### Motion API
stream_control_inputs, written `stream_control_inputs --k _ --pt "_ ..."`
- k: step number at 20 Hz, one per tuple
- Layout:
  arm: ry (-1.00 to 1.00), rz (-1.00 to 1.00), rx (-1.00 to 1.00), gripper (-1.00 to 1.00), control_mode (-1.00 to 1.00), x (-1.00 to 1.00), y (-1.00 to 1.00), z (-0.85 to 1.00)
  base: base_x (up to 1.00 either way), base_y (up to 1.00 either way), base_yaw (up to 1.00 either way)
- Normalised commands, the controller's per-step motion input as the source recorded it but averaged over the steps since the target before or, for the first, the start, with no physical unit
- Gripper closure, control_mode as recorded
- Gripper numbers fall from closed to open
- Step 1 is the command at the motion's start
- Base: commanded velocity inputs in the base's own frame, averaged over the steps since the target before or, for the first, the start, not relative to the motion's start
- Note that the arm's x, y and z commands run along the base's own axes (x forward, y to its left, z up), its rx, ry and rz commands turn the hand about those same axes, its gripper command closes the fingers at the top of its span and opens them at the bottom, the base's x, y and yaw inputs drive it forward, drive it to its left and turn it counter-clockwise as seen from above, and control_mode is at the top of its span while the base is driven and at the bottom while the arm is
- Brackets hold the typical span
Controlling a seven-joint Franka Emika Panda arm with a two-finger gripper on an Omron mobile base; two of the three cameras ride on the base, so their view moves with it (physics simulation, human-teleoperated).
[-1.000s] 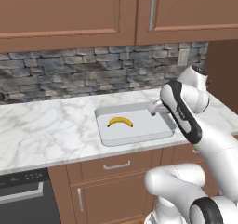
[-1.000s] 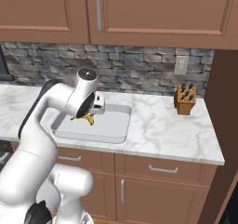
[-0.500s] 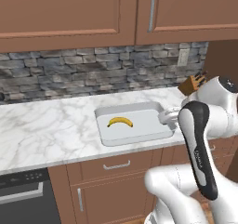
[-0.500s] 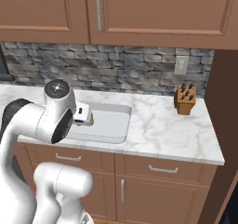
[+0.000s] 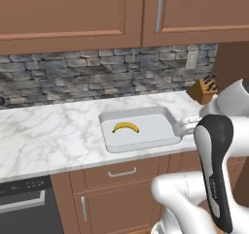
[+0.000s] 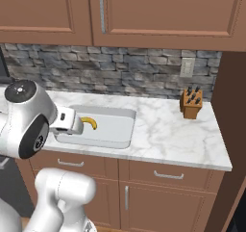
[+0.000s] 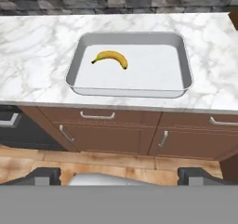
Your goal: Pick the banana and mango from the fridge and place them inside the tupperware on the counter.
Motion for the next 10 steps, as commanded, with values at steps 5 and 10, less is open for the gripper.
stream_control_inputs --k 5,10 --pt "0.00 0.00 0.00 -1.00 1.00 0.00 0.00 0.00 -0.46 -0.14 -0.01" --pt "0.00 0.00 0.00 -1.00 1.00 0.00 0.00 0.00 -1.00 -0.36 -0.08"
